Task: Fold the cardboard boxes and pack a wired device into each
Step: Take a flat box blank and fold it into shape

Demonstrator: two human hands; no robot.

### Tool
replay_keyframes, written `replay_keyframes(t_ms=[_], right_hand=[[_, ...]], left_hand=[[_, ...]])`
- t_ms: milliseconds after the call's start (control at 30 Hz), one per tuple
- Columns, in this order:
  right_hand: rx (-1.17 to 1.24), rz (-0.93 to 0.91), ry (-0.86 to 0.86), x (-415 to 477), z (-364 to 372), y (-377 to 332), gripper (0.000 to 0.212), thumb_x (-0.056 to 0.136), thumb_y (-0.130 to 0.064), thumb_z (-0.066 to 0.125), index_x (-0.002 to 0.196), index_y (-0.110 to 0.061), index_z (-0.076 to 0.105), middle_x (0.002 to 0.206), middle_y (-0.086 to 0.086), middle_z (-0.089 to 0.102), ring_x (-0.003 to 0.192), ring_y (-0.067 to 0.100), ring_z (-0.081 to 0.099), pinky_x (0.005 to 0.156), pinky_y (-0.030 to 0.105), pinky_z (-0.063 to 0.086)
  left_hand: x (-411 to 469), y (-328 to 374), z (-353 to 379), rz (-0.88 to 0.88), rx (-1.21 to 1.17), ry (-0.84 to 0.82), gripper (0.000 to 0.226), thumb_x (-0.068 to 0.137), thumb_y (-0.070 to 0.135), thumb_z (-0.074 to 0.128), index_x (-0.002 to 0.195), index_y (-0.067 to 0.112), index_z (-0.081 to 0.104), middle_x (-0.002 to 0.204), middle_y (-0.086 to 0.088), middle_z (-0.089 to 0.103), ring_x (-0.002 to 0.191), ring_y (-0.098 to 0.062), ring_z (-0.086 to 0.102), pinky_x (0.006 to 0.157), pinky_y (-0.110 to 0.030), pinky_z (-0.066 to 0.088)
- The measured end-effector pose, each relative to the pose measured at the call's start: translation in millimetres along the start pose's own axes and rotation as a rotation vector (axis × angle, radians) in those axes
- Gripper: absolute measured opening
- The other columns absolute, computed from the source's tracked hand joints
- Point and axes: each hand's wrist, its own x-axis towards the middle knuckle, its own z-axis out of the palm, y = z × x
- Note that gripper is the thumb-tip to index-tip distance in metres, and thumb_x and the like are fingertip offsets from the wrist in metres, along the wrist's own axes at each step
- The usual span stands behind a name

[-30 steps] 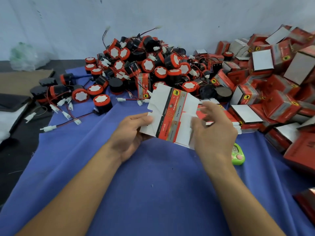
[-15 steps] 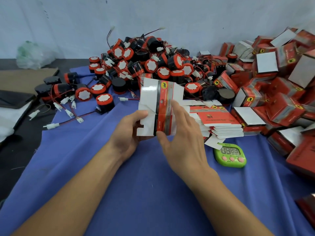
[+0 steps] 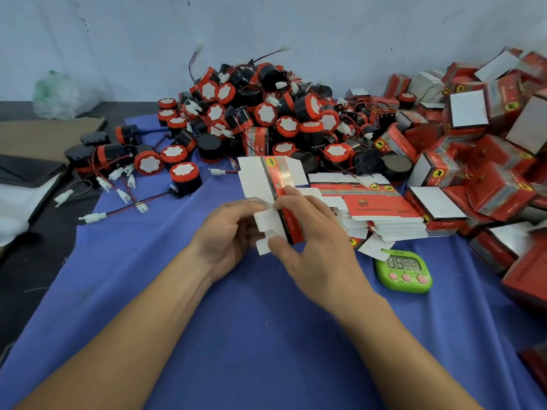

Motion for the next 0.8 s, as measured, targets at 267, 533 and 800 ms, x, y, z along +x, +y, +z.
replay_keyframes(t_ms=[267,533,800], right_hand=[[0.071,-0.040,-0.045,-1.1,-5.8,3.6,0.041,0.083,-0.013,0.068,0.112,-0.038,0.053,0.148,-0.029,0.042,0.134,-0.012,0.032,0.099,-0.002,0.023],[0.131,0.183,0.099,2.0,-6.4,4.6,0.060,0.092,-0.012,0.045,0.133,-0.056,0.043,0.091,-0.011,0.063,0.071,0.002,0.054,0.061,0.011,0.040],[0.191,0.212,0.226,-1.4,-12.0,4.3,0.043,0.083,-0.014,0.040,0.103,-0.048,0.057,0.070,-0.014,0.058,0.063,0.009,0.049,0.055,0.013,0.036]], left_hand=[[-8.3,-3.5,5.7,0.188,0.216,0.018,0.034,0.074,0.015,0.081,0.107,0.018,0.082,0.104,-0.010,0.080,0.093,-0.028,0.078,0.068,-0.030,0.061],[-10.8,-4.9,28.4,0.395,0.500,0.293,0.080,0.068,0.024,0.060,0.146,0.039,0.051,0.061,-0.007,0.066,0.051,-0.026,0.057,0.047,-0.041,0.048],[-20.9,-1.5,25.9,0.517,0.673,0.192,0.079,0.071,0.041,0.063,0.142,0.060,0.034,0.150,0.031,0.043,0.143,0.003,0.038,0.116,-0.023,0.035]])
